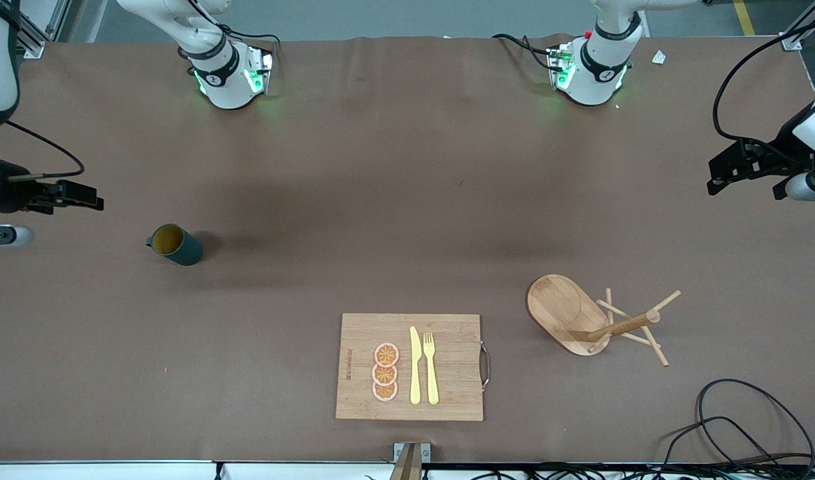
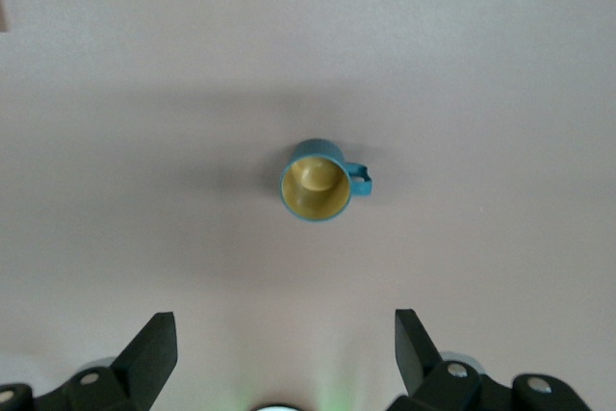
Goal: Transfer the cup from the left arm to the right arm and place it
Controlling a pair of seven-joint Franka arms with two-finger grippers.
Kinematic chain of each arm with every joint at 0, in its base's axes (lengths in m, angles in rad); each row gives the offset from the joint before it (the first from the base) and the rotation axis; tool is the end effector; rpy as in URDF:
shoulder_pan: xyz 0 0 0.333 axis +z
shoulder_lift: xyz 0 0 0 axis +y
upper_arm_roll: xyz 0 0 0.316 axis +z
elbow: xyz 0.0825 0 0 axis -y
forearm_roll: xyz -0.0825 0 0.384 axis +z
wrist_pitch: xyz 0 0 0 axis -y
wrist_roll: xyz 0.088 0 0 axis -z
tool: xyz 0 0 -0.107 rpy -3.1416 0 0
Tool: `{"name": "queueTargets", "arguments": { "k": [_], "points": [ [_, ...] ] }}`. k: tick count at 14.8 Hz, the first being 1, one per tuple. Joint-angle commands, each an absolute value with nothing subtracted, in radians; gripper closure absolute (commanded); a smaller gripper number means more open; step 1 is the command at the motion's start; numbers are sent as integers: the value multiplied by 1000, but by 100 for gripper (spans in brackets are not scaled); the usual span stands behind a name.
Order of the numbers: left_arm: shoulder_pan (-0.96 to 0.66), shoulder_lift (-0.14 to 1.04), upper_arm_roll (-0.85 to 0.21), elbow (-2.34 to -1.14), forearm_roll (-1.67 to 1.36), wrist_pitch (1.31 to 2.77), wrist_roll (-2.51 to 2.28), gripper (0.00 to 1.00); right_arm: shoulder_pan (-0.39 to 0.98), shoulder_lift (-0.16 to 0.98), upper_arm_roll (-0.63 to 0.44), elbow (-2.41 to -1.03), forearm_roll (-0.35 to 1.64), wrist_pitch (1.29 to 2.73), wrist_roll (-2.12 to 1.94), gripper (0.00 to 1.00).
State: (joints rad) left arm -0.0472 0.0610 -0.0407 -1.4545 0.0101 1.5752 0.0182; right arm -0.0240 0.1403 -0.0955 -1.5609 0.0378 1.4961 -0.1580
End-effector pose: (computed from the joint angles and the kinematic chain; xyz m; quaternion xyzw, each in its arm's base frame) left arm 0.5726 -0.0486 0.6455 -0.9982 0.0528 -0.0300 0.0028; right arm 0.5783 -0.0618 0.5439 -0.9945 -0.0184 0.0994 0.0262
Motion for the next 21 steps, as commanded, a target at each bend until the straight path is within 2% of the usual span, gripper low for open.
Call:
{"name": "queueTargets", "arguments": {
  "k": [1,5,10,13,18,21],
  "points": [
    [-43,72,-44,-1433,18,1577,18,0,-21,130,-97,-1503,21,1433,-127,0],
    [-43,72,-43,-1431,21,1577,18,0,-11,140,-92,-1404,14,1339,-15,0],
    [-43,72,-43,-1431,21,1577,15,0,-18,146,-94,-1344,1,1338,-32,0],
    [-43,72,-43,-1431,21,1577,18,0,-14,127,-94,-1388,11,1321,-34,0],
    [-41,72,-43,-1431,14,1577,12,0,-14,-27,-98,-1575,3,1413,-41,0],
    [-41,72,-43,-1431,14,1577,14,0,-14,-58,-97,-1594,6,1401,-41,0]
  ]
}}
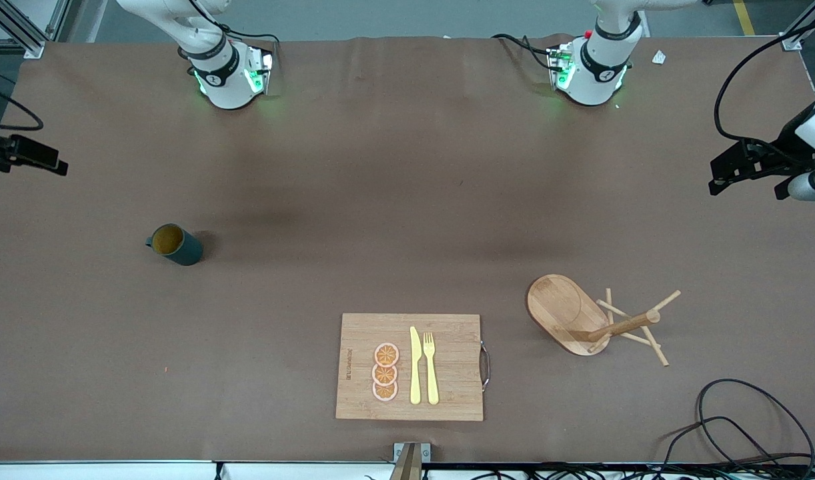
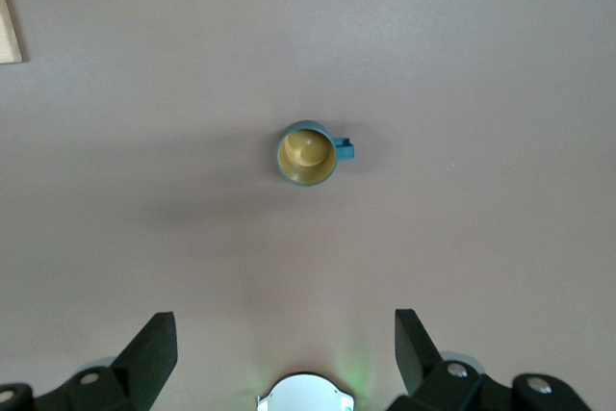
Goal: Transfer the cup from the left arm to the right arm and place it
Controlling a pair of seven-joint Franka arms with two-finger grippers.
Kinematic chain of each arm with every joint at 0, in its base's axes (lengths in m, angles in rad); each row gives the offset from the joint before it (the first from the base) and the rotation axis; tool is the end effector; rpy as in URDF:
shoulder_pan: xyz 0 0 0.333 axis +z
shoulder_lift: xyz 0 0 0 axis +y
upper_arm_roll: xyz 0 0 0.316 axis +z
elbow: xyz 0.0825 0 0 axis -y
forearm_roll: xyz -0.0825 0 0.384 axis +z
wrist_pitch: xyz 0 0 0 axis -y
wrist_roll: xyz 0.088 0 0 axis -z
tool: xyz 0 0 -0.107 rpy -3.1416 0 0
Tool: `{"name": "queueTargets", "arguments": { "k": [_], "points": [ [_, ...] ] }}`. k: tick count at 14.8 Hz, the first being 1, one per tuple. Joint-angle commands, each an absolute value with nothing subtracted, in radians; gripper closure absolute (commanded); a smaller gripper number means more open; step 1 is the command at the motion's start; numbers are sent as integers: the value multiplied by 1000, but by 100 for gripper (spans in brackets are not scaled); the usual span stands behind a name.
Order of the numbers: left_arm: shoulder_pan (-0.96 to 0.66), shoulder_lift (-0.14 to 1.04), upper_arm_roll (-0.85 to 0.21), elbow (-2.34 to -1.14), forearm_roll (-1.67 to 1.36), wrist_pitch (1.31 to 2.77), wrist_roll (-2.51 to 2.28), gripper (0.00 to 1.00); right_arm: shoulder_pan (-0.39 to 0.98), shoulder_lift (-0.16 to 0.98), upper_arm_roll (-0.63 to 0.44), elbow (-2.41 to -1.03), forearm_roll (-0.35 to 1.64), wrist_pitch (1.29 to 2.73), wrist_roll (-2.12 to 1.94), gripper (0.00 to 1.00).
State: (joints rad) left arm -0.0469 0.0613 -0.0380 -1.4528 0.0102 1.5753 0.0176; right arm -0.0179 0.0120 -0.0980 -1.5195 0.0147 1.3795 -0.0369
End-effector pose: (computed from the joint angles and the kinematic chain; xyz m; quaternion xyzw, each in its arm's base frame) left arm 0.5729 -0.0469 0.6461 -0.9982 0.0510 -0.0307 0.0029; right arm 0.5342 -0.0600 0.6265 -0.9963 0.0386 0.0752 0.0125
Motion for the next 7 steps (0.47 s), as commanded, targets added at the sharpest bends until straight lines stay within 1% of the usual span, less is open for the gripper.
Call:
{"name": "queueTargets", "arguments": {
  "k": [1,7],
  "points": [
    [-41,72,-43,-1431,12,1577,14,0,-14,-67,-97,-1594,8,1394,-41,0],
    [-41,74,-41,-1431,12,1577,14,0,-17,-94,-98,-1594,14,1400,-70,0]
  ]
}}
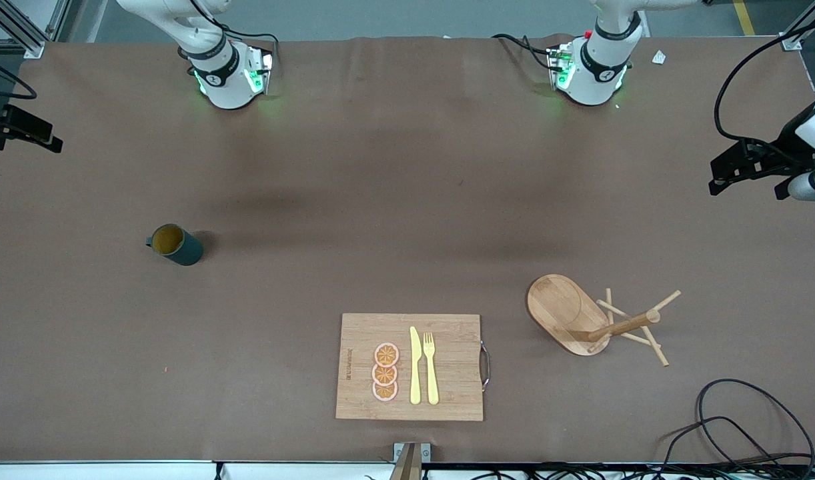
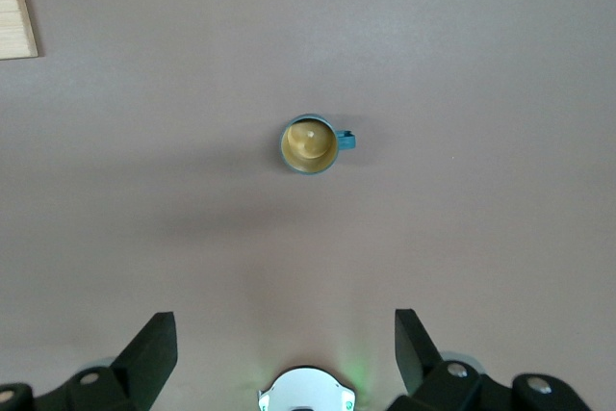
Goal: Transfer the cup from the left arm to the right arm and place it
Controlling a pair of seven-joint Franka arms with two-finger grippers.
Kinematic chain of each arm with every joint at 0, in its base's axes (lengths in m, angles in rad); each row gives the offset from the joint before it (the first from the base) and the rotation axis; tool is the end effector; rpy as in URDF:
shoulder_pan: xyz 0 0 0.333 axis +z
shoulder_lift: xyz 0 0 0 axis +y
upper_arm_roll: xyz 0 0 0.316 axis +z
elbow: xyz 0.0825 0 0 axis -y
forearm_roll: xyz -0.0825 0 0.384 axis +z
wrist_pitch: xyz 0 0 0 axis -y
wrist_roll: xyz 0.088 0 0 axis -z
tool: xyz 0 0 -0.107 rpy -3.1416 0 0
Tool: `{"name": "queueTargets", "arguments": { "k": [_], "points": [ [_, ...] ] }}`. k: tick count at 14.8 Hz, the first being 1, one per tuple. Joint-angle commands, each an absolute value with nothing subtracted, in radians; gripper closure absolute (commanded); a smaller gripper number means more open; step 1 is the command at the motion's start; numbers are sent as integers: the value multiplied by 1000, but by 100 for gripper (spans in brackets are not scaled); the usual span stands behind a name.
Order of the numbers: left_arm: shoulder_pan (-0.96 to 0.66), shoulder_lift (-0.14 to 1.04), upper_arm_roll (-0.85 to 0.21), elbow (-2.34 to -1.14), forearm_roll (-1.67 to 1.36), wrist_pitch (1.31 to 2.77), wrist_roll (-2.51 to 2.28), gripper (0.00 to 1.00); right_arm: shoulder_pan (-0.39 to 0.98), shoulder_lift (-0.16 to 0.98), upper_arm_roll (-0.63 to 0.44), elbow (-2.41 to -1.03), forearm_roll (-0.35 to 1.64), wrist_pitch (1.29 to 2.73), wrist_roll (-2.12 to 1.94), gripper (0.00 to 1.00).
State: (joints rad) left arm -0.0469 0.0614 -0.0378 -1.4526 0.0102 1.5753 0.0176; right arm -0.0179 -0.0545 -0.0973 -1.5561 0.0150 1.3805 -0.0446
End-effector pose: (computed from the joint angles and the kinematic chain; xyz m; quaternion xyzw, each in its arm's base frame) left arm 0.5729 -0.0468 0.6461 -0.9982 0.0509 -0.0308 0.0029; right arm 0.5137 -0.0592 0.6449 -0.9975 0.0340 0.0596 0.0149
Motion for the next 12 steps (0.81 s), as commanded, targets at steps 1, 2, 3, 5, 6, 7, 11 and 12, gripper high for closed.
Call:
{"name": "queueTargets", "arguments": {
  "k": [1,2,3,5,6,7,11,12],
  "points": [
    [-41,72,-43,-1431,12,1577,15,0,-18,-94,-100,-1594,14,1405,-86,0],
    [-41,72,-43,-1431,12,1577,15,0,-18,-94,-100,-1594,14,1413,-87,0],
    [-41,72,-41,-1431,11,1577,17,0,-18,-95,-100,-1594,14,1413,-87,0],
    [-41,72,-43,-1431,11,1577,15,0,-20,-98,-100,-1592,14,1407,-89,0],
    [-41,72,-43,-1431,11,1577,17,0,-20,-101,-100,-1592,14,1405,-89,0],
    [-41,72,-41,-1431,11,1577,17,0,-20,-109,-100,-1592,14,1402,-87,0],
    [-43,72,-43,-1431,11,1577,15,0,-23,-121,-98,-1594,14,1404,-89,0],
    [-41,72,-43,-1431,11,1577,17,0,-23,-121,-100,-1594,14,1405,-90,0]
  ]
}}
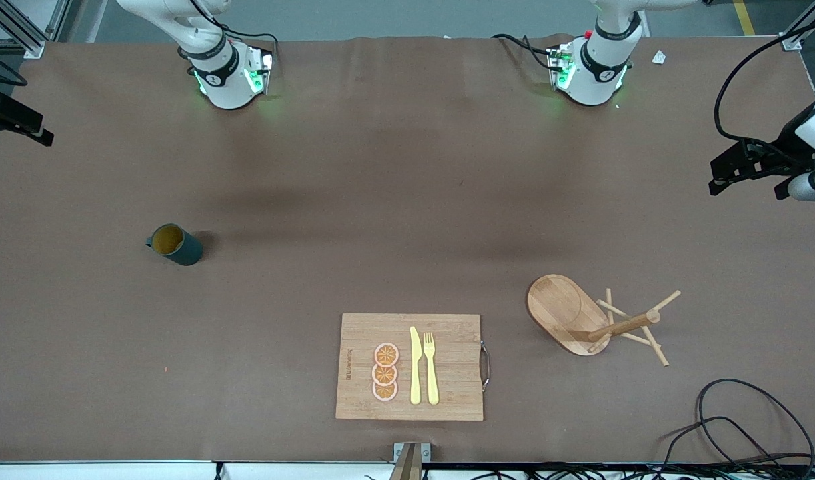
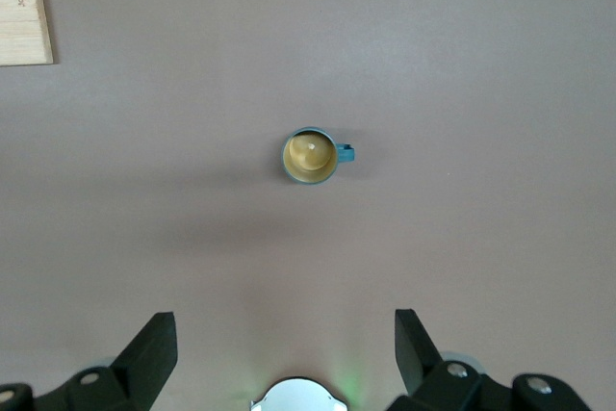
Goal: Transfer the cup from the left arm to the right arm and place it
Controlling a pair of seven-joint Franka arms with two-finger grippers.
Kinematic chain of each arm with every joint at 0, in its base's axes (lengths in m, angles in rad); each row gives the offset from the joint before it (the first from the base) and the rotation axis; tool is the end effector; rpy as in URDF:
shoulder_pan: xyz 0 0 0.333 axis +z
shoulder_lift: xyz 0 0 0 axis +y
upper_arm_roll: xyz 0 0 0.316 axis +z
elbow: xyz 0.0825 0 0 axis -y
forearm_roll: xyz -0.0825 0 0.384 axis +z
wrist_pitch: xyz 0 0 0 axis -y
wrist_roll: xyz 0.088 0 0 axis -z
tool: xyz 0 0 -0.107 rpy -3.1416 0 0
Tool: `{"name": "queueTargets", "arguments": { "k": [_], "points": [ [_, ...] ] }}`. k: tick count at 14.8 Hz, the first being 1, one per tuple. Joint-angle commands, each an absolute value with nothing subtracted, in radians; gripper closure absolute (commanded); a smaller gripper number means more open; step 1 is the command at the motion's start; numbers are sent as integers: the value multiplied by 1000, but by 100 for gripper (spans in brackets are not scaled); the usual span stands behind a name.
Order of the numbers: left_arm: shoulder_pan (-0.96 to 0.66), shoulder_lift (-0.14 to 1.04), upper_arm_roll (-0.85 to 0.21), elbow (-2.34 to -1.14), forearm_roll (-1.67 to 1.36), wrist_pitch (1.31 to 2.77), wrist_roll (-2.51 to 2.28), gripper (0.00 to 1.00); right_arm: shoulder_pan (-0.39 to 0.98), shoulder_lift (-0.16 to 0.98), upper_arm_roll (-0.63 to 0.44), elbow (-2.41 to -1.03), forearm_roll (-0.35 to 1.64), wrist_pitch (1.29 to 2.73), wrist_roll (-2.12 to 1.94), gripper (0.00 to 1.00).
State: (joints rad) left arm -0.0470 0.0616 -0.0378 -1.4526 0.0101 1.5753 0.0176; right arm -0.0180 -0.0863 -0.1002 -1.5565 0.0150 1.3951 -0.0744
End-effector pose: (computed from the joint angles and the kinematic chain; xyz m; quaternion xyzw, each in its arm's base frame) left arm 0.5730 -0.0469 0.6460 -0.9982 0.0510 -0.0307 0.0029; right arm 0.5049 -0.0608 0.6621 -0.9990 0.0205 0.0365 0.0153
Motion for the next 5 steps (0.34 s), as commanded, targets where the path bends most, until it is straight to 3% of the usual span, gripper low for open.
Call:
{"name": "queueTargets", "arguments": {
  "k": [1,5],
  "points": [
    [-41,72,-43,-1431,11,1577,15,0,-21,-121,-98,-1592,12,1407,-91,0],
    [-41,72,-43,-1431,11,1577,15,0,-21,-120,-98,-1594,3,1408,-113,0]
  ]
}}
